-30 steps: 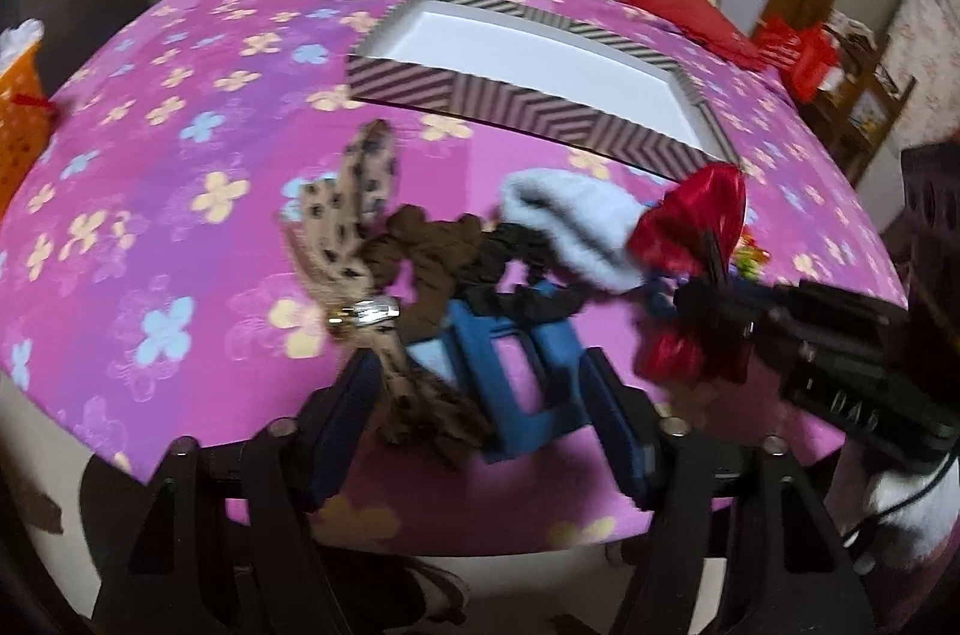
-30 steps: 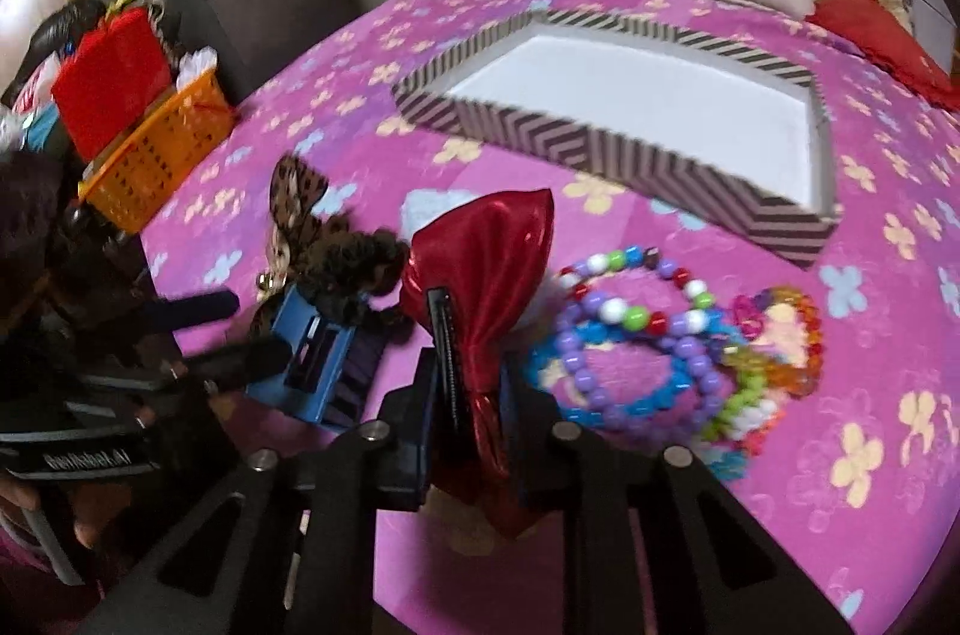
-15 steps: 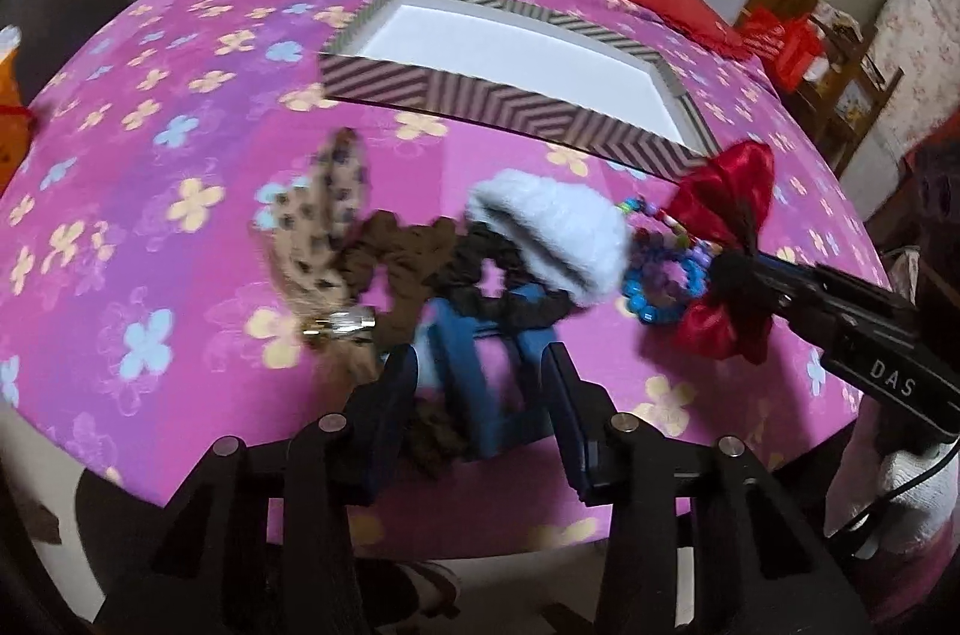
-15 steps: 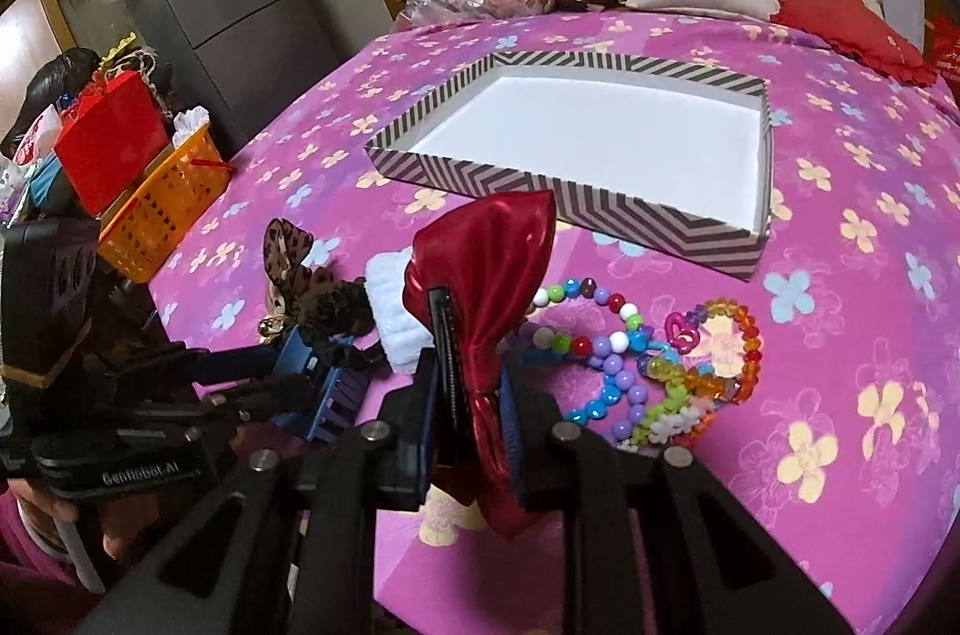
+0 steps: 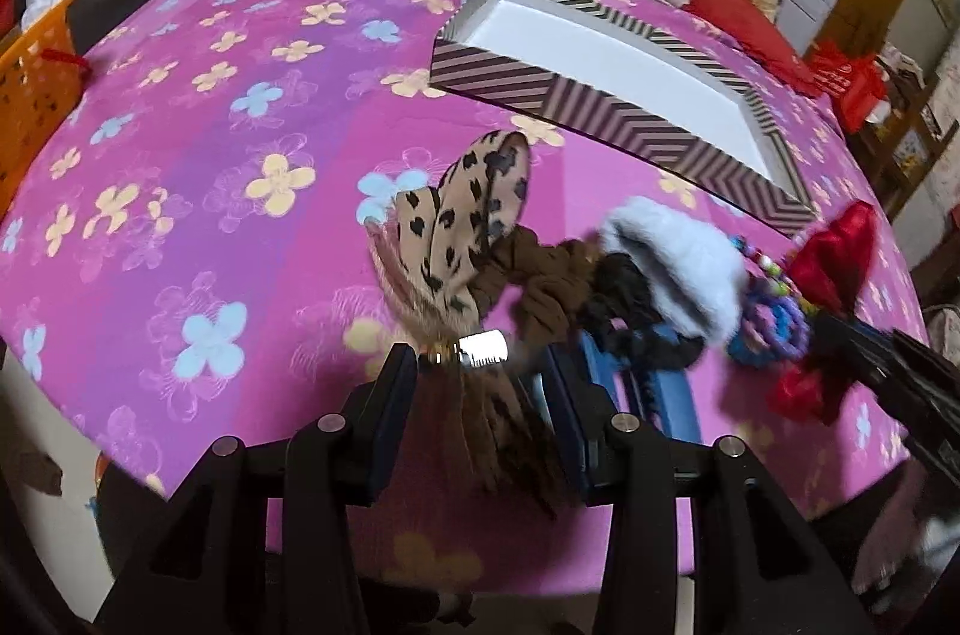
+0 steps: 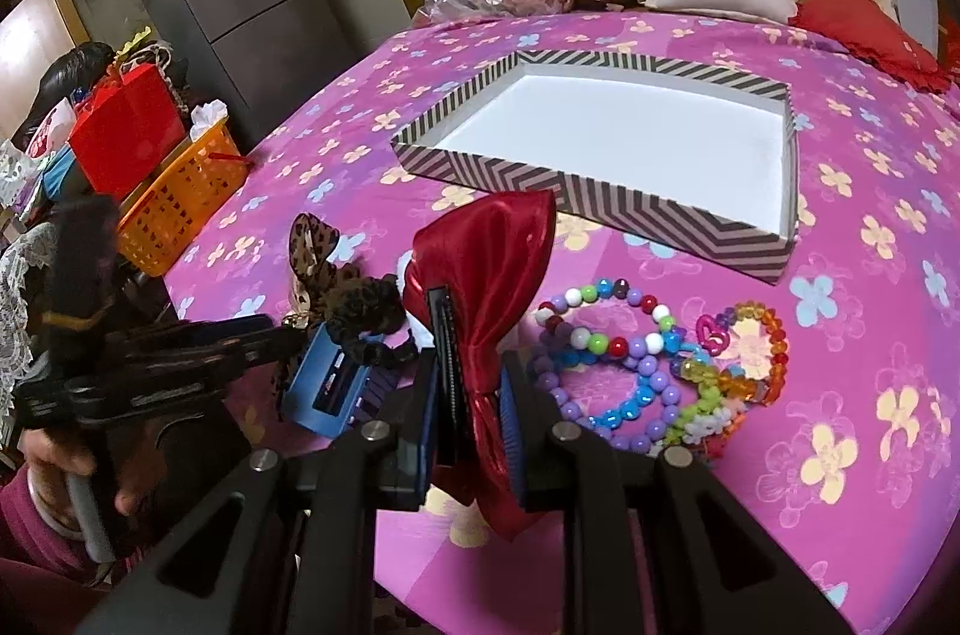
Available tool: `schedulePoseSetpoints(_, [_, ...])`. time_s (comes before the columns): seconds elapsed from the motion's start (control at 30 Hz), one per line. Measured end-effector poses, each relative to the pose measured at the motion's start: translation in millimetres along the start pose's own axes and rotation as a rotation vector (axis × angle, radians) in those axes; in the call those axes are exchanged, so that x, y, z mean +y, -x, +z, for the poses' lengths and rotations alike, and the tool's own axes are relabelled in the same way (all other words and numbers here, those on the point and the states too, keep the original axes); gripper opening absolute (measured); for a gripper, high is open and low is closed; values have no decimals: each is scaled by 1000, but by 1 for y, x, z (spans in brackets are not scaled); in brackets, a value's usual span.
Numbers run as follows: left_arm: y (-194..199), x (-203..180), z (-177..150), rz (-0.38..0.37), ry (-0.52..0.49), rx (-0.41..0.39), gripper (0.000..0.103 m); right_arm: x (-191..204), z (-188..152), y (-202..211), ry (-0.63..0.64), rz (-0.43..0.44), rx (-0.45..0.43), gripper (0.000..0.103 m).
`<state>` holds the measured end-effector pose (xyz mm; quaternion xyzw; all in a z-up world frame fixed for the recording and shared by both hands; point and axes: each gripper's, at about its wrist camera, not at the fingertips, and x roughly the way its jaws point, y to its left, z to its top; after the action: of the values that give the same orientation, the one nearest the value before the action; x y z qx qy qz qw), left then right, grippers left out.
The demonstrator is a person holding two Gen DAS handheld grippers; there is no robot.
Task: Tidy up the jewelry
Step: 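Carry both held items into the white tray and open both tools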
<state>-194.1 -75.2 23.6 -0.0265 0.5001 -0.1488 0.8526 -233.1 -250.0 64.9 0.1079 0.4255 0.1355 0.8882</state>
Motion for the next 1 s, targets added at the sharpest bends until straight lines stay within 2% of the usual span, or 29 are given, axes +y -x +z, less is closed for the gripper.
schedulePoseSetpoints(0.1, [-14,2,5,-5,10,18,43,1,2,1,6,0,-2,19])
schedulePoseSetpoints(0.13, [-14,2,7,-13,3,-10,34,2,2,1,7,-1,-2,19])
schedulePoseSetpoints(0.23, [-15,5,11,-55,-1,-1,23,2,7,0,6,7,0,19])
schedulePoseSetpoints(0.47, [19,16,41,-77,-30,-107,21,4,33,0,13,31,-21,19])
schedulePoseSetpoints(0.7, [32,16,100,-106,-28,-188,21,-3,93,-28,-20,34,-38,19])
schedulePoseSetpoints(0.77, [23,11,121,-111,-27,-192,21,-9,110,-42,-44,29,-36,19])
schedulePoseSetpoints(0.87, [-2,5,150,-138,-4,-162,21,-18,137,-69,-85,19,-23,19])
schedulePoseSetpoints(1.0, [-43,-6,182,-130,4,-113,21,-27,163,-112,-121,3,28,19])
